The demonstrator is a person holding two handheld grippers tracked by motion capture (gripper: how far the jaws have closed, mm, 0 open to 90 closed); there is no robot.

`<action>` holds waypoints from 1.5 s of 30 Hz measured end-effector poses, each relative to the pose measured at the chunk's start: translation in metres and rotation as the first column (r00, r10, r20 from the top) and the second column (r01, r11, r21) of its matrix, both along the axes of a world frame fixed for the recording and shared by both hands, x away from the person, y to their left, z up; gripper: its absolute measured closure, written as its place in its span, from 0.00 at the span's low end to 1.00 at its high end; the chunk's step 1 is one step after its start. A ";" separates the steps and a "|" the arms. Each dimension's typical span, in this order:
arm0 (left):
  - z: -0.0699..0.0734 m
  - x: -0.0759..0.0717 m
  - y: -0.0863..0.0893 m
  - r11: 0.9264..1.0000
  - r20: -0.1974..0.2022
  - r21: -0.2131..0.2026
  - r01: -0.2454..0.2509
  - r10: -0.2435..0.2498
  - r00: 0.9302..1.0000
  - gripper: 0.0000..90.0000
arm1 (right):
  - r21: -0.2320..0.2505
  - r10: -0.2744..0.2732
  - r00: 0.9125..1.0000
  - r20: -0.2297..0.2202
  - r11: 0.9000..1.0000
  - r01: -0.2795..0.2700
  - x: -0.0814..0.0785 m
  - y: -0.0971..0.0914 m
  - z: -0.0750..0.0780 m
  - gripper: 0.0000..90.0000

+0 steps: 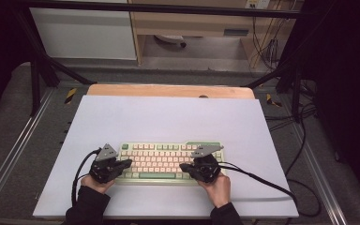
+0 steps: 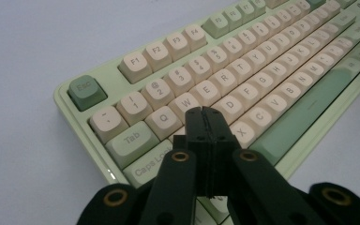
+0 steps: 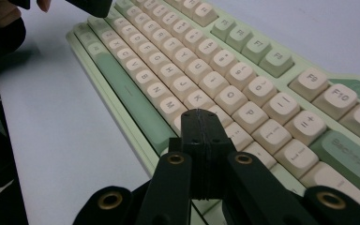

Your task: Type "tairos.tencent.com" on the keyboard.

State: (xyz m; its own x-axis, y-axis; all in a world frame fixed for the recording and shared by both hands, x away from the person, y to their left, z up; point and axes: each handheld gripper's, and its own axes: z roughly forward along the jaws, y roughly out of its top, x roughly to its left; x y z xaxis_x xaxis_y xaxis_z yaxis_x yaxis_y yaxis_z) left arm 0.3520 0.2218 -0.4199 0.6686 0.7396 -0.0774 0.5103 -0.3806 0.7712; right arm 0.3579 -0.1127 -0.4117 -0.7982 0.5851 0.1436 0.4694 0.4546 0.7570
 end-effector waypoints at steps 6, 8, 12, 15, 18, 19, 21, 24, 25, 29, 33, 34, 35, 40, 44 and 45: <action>0.000 -0.001 0.002 1.000 0.000 -0.007 -0.005 0.005 1.000 1.00 | 0.001 0.017 1.000 0.008 1.000 -0.017 0.000 0.016 0.000 1.00; -0.001 -0.001 0.002 1.000 -0.002 -0.007 -0.006 0.006 1.000 1.00 | 0.009 0.025 1.000 0.005 1.000 -0.025 0.001 0.020 -0.001 1.00; -0.001 -0.001 0.003 1.000 -0.002 -0.007 -0.004 0.004 1.000 1.00 | 0.000 0.033 0.999 0.001 0.999 -0.033 0.002 0.031 -0.002 1.00; -0.001 -0.001 0.003 1.000 -0.001 -0.009 -0.006 0.006 1.000 1.00 | 0.002 0.038 0.999 0.000 0.999 -0.038 0.004 0.036 -0.003 1.00; -0.001 -0.001 0.003 1.000 -0.001 -0.011 -0.005 0.005 1.000 1.00 | -0.003 0.040 0.999 -0.004 0.999 -0.040 0.005 0.041 -0.005 1.00; -0.001 0.000 0.003 1.000 -0.002 -0.011 -0.006 0.006 1.000 1.00 | -0.003 0.041 0.999 -0.002 0.999 -0.041 0.006 0.043 -0.006 1.00; -0.001 0.000 0.004 1.000 -0.001 -0.012 -0.007 0.007 1.000 1.00 | -0.002 0.047 0.999 -0.008 0.999 -0.047 0.007 0.047 -0.009 1.00; -0.001 0.000 0.004 1.000 -0.001 -0.010 -0.003 0.003 1.000 1.00 | -0.013 0.048 0.999 -0.011 0.999 -0.048 0.008 0.051 -0.011 1.00; -0.001 0.000 0.004 1.000 -0.001 -0.010 -0.004 0.003 1.000 1.00 | -0.019 0.051 0.999 -0.005 0.999 -0.051 0.009 0.052 -0.011 1.00; -0.001 0.000 0.004 1.000 -0.002 -0.011 -0.005 0.005 1.000 1.00 | -0.016 0.053 0.999 -0.012 0.998 -0.053 0.010 0.056 -0.011 1.00; -0.001 0.000 0.005 1.000 -0.002 -0.013 -0.006 0.006 1.000 1.00 | -0.019 0.057 0.998 -0.013 0.998 -0.057 0.011 0.058 -0.014 1.00; -0.001 0.000 0.005 1.000 -0.001 -0.013 -0.007 0.007 1.000 1.00 | -0.025 0.057 0.998 -0.019 0.998 -0.058 0.011 0.058 -0.015 1.00; -0.001 0.000 0.005 1.000 -0.003 -0.013 -0.006 0.006 1.000 1.00 | -0.024 0.055 0.998 -0.018 0.998 -0.056 0.012 0.059 -0.016 1.00; -0.001 0.000 0.004 1.000 -0.001 -0.013 -0.006 0.006 1.000 1.00 | -0.018 0.059 0.998 -0.019 0.998 -0.059 0.012 0.060 -0.017 1.00; -0.002 0.000 0.004 1.000 -0.002 -0.012 -0.006 0.006 1.000 1.00 | -0.019 0.060 0.998 -0.016 0.998 -0.061 0.011 0.060 -0.017 1.00; -0.002 0.000 0.004 1.000 -0.003 -0.012 -0.006 0.006 1.000 1.00 | -0.019 0.061 0.998 -0.017 0.998 -0.062 0.011 0.060 -0.017 1.00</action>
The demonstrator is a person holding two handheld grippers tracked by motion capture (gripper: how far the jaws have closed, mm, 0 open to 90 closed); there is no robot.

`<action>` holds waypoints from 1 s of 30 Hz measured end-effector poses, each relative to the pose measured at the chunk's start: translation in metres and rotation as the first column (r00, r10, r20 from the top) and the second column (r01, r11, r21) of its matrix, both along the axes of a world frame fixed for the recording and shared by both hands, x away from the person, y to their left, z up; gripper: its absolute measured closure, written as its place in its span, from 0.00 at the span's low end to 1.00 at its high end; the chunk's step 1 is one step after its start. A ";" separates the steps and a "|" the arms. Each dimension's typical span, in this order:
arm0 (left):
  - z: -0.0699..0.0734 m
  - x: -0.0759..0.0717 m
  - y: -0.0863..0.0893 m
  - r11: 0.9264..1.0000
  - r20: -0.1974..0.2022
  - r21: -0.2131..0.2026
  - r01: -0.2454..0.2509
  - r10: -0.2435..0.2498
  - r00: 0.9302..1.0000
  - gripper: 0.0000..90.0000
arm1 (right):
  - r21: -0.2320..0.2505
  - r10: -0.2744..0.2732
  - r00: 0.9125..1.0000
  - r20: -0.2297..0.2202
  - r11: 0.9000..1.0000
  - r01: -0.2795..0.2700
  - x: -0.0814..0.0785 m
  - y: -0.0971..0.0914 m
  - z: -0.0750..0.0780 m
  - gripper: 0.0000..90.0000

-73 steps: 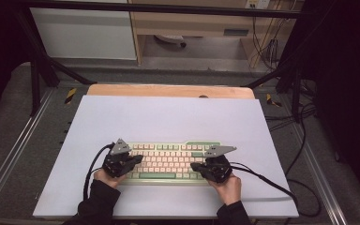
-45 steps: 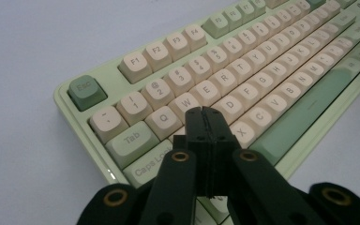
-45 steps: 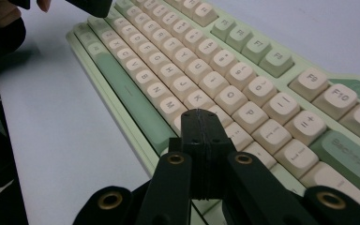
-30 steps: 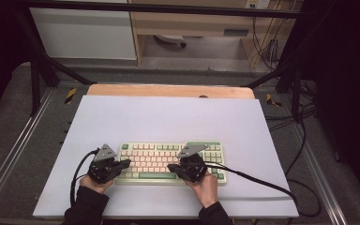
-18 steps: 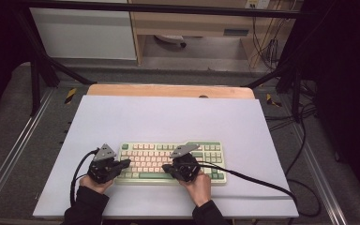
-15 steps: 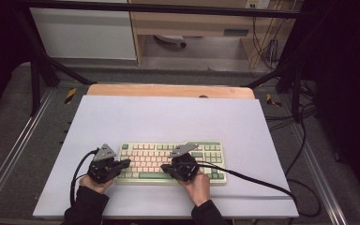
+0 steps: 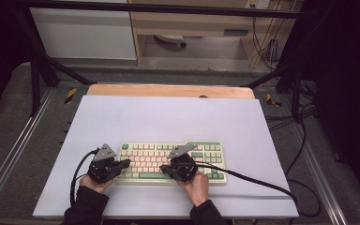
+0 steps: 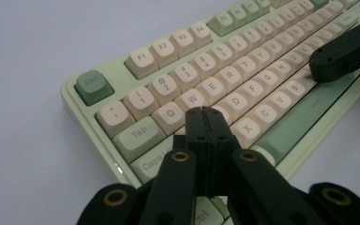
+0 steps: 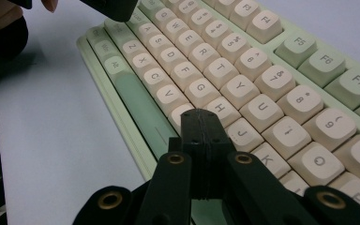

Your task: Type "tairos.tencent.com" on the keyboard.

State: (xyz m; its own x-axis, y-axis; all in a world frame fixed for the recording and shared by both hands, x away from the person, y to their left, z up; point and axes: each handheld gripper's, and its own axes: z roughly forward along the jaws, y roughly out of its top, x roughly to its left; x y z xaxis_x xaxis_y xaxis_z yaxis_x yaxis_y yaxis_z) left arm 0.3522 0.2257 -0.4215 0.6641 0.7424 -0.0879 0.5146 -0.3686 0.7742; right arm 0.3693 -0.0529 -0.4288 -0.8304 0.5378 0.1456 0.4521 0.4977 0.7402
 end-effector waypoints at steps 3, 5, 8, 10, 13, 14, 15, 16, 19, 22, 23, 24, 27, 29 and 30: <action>0.000 0.000 0.000 1.000 0.001 0.000 0.000 0.000 1.000 1.00 | -0.001 0.000 1.000 0.002 1.000 0.000 0.000 0.000 0.000 1.00; 0.000 0.000 0.000 1.000 0.001 0.000 0.000 0.000 1.000 1.00 | -0.002 0.000 1.000 0.003 1.000 0.000 0.000 0.000 0.000 1.00; 0.000 0.000 0.000 1.000 0.000 0.001 0.001 -0.001 1.000 1.00 | -0.006 0.001 1.000 0.005 1.000 -0.001 0.000 0.001 -0.001 1.00; 0.000 0.000 0.000 1.000 0.001 0.001 0.002 -0.002 1.000 1.00 | -0.014 0.003 1.000 0.005 1.000 -0.003 0.000 0.001 -0.002 1.00; 0.000 0.000 0.000 1.000 0.001 0.001 0.001 -0.001 1.000 1.00 | -0.014 0.000 1.000 0.003 1.000 0.000 0.000 0.001 -0.002 1.00; 0.000 0.000 0.000 1.000 0.002 0.000 0.001 -0.001 1.000 1.00 | -0.015 0.003 1.000 0.005 1.000 -0.003 0.000 0.001 -0.002 1.00; 0.000 0.000 0.000 1.000 0.002 -0.001 0.001 -0.001 1.000 1.00 | -0.016 0.003 1.000 0.005 1.000 -0.003 0.000 0.000 -0.001 1.00; 0.001 0.000 0.000 1.000 0.002 0.001 0.003 -0.003 1.000 1.00 | -0.010 -0.001 1.000 0.005 1.000 0.001 0.000 0.000 -0.001 1.00; 0.001 0.000 0.001 1.000 0.003 0.001 0.003 -0.003 1.000 1.00 | 0.006 0.001 1.000 0.007 1.000 -0.001 0.000 -0.001 0.003 1.00; 0.001 0.000 0.001 1.000 0.004 0.000 0.003 -0.003 1.000 1.00 | 0.006 -0.006 1.000 0.015 1.000 0.005 0.000 -0.003 0.007 1.00; 0.001 0.000 0.001 1.000 0.004 0.000 0.002 -0.002 1.000 1.00 | 0.005 -0.008 1.000 0.014 1.000 0.008 -0.001 -0.004 0.008 1.00; 0.001 -0.001 0.001 1.000 0.005 0.000 0.002 -0.002 1.000 1.00 | 0.002 -0.010 1.000 0.019 1.000 0.010 -0.001 -0.005 0.009 1.00; 0.001 -0.001 0.001 1.000 0.006 -0.003 0.000 0.000 1.000 1.00 | -0.009 -0.013 1.000 0.027 1.000 0.013 -0.001 -0.008 0.012 1.00; 0.002 -0.001 0.001 1.000 0.005 -0.004 -0.001 0.001 1.000 1.00 | -0.012 -0.018 0.999 0.029 1.000 0.018 -0.001 -0.010 0.015 1.00; 0.002 -0.001 0.001 1.000 0.006 -0.004 0.001 -0.001 1.000 1.00 | -0.012 -0.019 0.999 0.034 1.000 0.019 -0.001 -0.011 0.015 1.00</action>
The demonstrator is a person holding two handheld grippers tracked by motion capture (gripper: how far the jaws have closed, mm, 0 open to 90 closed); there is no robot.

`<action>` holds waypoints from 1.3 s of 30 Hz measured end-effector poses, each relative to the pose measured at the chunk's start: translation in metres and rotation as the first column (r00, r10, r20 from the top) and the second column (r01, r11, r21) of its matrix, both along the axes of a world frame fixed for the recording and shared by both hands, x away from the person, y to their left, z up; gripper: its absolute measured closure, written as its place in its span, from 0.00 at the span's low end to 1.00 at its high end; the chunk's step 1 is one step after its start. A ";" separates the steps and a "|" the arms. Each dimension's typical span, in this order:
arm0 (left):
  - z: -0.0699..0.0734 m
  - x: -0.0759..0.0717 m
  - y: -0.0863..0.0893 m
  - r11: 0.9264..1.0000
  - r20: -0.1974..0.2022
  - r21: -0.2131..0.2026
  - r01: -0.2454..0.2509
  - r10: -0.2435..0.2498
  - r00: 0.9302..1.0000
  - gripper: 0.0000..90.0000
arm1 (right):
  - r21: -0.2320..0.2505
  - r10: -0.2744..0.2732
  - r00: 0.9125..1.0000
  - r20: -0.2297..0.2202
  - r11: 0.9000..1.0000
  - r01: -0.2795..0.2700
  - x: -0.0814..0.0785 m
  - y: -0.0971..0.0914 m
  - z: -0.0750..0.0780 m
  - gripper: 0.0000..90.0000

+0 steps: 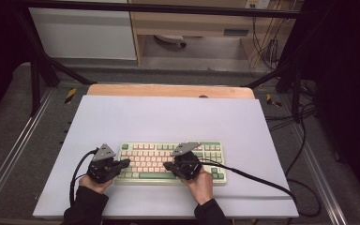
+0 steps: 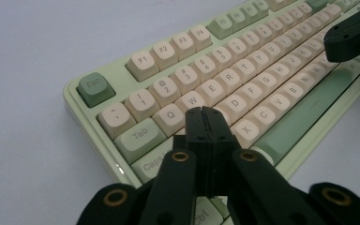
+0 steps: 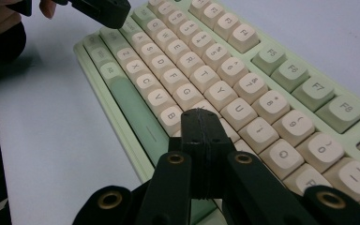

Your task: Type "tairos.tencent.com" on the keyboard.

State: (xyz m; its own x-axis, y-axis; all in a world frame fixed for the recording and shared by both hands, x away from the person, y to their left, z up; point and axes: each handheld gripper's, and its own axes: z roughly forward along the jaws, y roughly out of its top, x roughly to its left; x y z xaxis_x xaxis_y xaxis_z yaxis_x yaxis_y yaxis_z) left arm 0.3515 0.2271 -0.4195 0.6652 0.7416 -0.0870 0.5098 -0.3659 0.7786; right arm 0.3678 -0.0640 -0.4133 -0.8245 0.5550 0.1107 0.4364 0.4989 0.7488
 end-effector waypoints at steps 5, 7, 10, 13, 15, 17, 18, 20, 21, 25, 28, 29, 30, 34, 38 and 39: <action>0.000 0.000 -0.001 1.000 0.002 0.000 0.001 -0.001 1.000 1.00 | 0.000 -0.007 1.000 0.002 1.000 0.007 -0.001 -0.004 0.003 1.00; 0.000 0.000 -0.001 1.000 0.003 -0.002 0.002 -0.002 1.000 1.00 | 0.004 -0.006 1.000 0.002 1.000 0.006 -0.001 -0.005 0.003 1.00; 0.001 -0.001 -0.001 1.000 0.003 -0.004 0.002 -0.002 1.000 1.00 | 0.003 -0.008 1.000 0.000 1.000 0.008 -0.001 -0.007 0.002 1.00; 0.002 -0.001 -0.003 1.000 0.004 -0.003 0.008 -0.008 1.000 1.00 | 0.016 -0.013 1.000 -0.005 1.000 0.013 -0.001 -0.011 0.001 1.00; 0.003 -0.002 -0.006 1.000 0.004 -0.005 0.013 -0.013 1.000 1.00 | 0.017 -0.018 1.000 -0.009 1.000 0.018 -0.001 -0.015 0.000 1.00; 0.003 -0.002 -0.010 1.000 0.003 0.000 0.025 -0.025 1.000 1.00 | 0.020 -0.021 1.000 -0.013 1.000 0.022 -0.001 -0.019 -0.001 1.00; 0.003 -0.002 -0.013 1.000 0.004 0.003 0.031 -0.031 1.000 1.00 | 0.022 -0.025 1.000 -0.014 0.999 0.025 -0.001 -0.021 -0.001 1.00; 0.003 -0.003 -0.018 0.999 0.003 0.009 0.041 -0.041 0.999 1.00 | 0.018 -0.032 0.999 -0.015 0.999 0.033 -0.001 -0.025 -0.001 1.00; 0.003 -0.003 -0.020 0.999 0.000 0.007 0.044 -0.044 0.999 1.00 | 0.020 -0.033 0.999 -0.014 0.999 0.033 -0.001 -0.027 -0.001 1.00; 0.003 -0.003 -0.027 0.998 -0.001 0.010 0.056 -0.056 0.998 1.00 | 0.026 -0.046 0.999 -0.019 0.999 0.046 -0.001 -0.035 -0.003 1.00; 0.002 -0.002 -0.033 0.998 -0.005 0.014 0.063 -0.063 0.998 1.00 | 0.025 -0.053 0.998 -0.024 0.998 0.054 -0.002 -0.041 -0.004 1.00; 0.002 -0.003 -0.034 0.998 -0.006 0.015 0.066 -0.066 0.998 1.00 | 0.027 -0.054 0.998 -0.026 0.998 0.054 -0.002 -0.043 -0.004 1.00; 0.001 -0.003 -0.036 0.997 -0.008 0.018 0.070 -0.069 0.998 1.00 | 0.026 -0.056 0.998 -0.025 0.998 0.056 -0.003 -0.044 -0.004 1.00; 0.000 -0.003 -0.044 0.996 -0.011 0.025 0.082 -0.082 0.997 1.00 | 0.025 -0.062 0.998 -0.020 0.998 0.062 -0.003 -0.051 -0.003 1.00; -0.003 -0.003 -0.051 0.995 -0.019 0.039 0.097 -0.096 0.995 1.00 | 0.029 -0.070 0.997 -0.020 0.997 0.071 -0.005 -0.059 -0.004 1.00; -0.004 -0.003 -0.053 0.994 -0.021 0.043 0.100 -0.099 0.995 1.00 | 0.030 -0.071 0.997 -0.022 0.997 0.072 -0.005 -0.061 -0.005 1.00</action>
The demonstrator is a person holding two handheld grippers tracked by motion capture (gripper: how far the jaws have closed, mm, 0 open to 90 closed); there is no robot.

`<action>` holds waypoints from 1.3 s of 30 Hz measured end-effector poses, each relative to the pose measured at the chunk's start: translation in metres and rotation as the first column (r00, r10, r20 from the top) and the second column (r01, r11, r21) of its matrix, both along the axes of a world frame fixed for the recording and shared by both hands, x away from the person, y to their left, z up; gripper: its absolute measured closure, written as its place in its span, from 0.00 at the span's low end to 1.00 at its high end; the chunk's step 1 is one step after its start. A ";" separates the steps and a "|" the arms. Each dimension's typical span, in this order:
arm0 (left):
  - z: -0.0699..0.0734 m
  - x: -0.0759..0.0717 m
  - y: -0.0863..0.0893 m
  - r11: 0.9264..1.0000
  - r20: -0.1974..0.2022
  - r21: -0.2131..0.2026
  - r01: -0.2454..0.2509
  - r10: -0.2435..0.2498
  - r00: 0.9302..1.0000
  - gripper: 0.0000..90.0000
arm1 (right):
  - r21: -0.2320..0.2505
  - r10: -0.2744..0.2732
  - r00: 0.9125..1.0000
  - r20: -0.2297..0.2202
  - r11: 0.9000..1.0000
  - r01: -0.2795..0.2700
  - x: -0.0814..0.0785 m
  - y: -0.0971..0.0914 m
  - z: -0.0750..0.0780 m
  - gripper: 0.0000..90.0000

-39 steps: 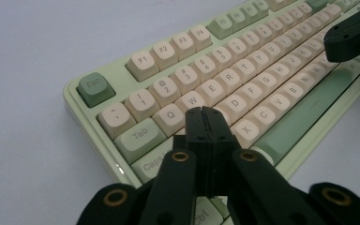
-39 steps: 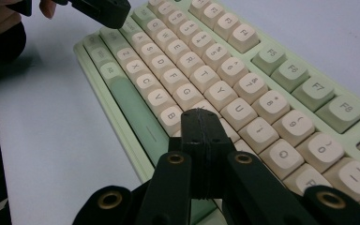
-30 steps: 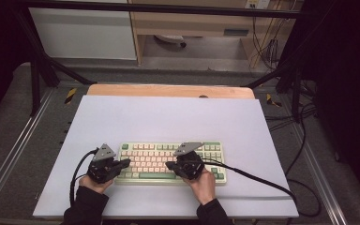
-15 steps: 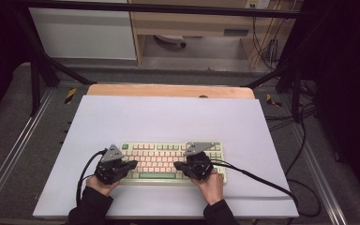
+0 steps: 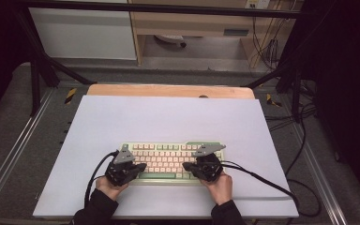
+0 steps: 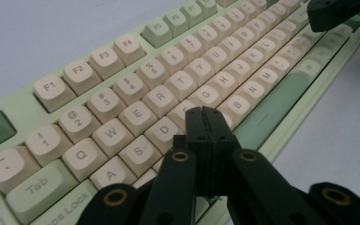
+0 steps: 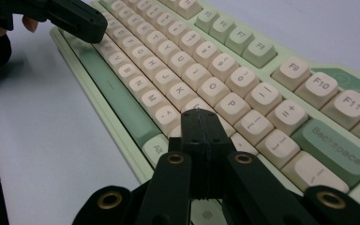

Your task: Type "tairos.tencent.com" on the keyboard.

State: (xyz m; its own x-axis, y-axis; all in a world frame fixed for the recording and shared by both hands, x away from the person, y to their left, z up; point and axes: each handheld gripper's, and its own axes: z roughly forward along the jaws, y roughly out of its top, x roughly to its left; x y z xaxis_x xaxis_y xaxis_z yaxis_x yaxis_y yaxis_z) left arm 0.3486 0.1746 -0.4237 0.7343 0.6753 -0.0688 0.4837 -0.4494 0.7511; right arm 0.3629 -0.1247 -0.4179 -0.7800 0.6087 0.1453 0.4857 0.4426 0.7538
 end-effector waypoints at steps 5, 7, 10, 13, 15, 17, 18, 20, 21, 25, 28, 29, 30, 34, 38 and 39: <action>-0.002 0.000 -0.003 1.000 -0.002 0.010 0.004 -0.004 1.000 1.00 | -0.001 -0.011 1.000 -0.001 1.000 0.011 -0.001 -0.006 -0.001 1.00; -0.003 0.001 -0.003 1.000 -0.002 0.012 0.005 -0.005 1.000 1.00 | 0.005 -0.009 1.000 0.004 1.000 0.009 -0.002 -0.008 -0.001 1.00; -0.003 0.000 -0.003 1.000 0.000 0.010 0.006 -0.006 1.000 1.00 | 0.008 -0.013 1.000 0.004 1.000 0.013 -0.002 -0.009 0.000 1.00; -0.003 0.000 -0.003 1.000 0.003 0.012 0.008 -0.008 1.000 1.00 | 0.012 -0.017 1.000 0.002 1.000 0.017 -0.002 -0.010 0.000 1.00; -0.004 0.001 -0.002 1.000 0.003 0.013 0.008 -0.008 1.000 1.00 | 0.012 -0.017 1.000 0.002 1.000 0.017 -0.002 -0.010 0.000 1.00; -0.005 0.001 -0.003 1.000 0.000 0.022 0.011 -0.011 1.000 1.00 | 0.010 -0.017 1.000 0.003 1.000 0.017 -0.002 -0.010 0.000 1.00; -0.006 0.001 -0.003 1.000 0.003 0.023 0.010 -0.011 1.000 1.00 | 0.011 -0.017 1.000 0.002 1.000 0.017 -0.002 -0.011 0.000 1.00; -0.006 0.001 -0.003 1.000 0.002 0.021 0.011 -0.011 1.000 1.00 | 0.012 -0.019 1.000 0.000 1.000 0.019 -0.002 -0.012 0.000 1.00; -0.005 0.001 -0.003 1.000 0.005 0.022 0.010 -0.011 1.000 1.00 | 0.015 -0.021 1.000 0.003 1.000 0.021 -0.002 -0.013 -0.001 1.00; -0.001 -0.002 0.000 1.000 0.018 0.013 0.010 -0.011 1.000 1.00 | 0.017 -0.024 1.000 0.000 1.000 0.024 -0.002 -0.015 0.000 1.00; 0.000 -0.003 0.002 1.000 0.018 0.008 0.009 -0.009 1.000 1.00 | 0.016 -0.023 1.000 0.001 1.000 0.023 -0.003 -0.016 0.000 1.00; 0.001 -0.003 0.003 1.000 0.020 0.006 0.008 -0.008 1.000 1.00 | 0.016 -0.024 1.000 0.001 1.000 0.024 -0.003 -0.016 0.000 1.00; 0.002 -0.003 0.004 1.000 0.020 0.003 0.007 -0.007 1.000 1.00 | 0.014 -0.023 1.000 0.002 1.000 0.023 -0.003 -0.016 0.000 1.00; 0.005 -0.003 0.008 1.000 0.026 -0.011 -0.001 0.001 1.000 1.00 | 0.017 -0.024 1.000 0.004 1.000 0.024 -0.003 -0.017 0.000 1.00; 0.009 -0.002 0.011 1.000 0.026 -0.019 -0.012 0.012 1.000 1.00 | 0.015 -0.023 1.000 0.004 1.000 0.023 -0.003 -0.017 0.000 1.00; 0.010 -0.001 0.012 1.000 0.026 -0.021 -0.013 0.014 1.000 1.00 | 0.014 -0.022 1.000 0.003 1.000 0.022 -0.003 -0.017 0.000 1.00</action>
State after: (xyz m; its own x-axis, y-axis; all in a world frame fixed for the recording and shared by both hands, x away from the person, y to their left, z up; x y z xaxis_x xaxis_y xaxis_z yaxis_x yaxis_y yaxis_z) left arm 0.3475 0.1868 -0.4138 0.7270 0.6837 -0.0637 0.4693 -0.4271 0.7729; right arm 0.3599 -0.1414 -0.4180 -0.7668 0.6237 0.1519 0.4931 0.4208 0.7614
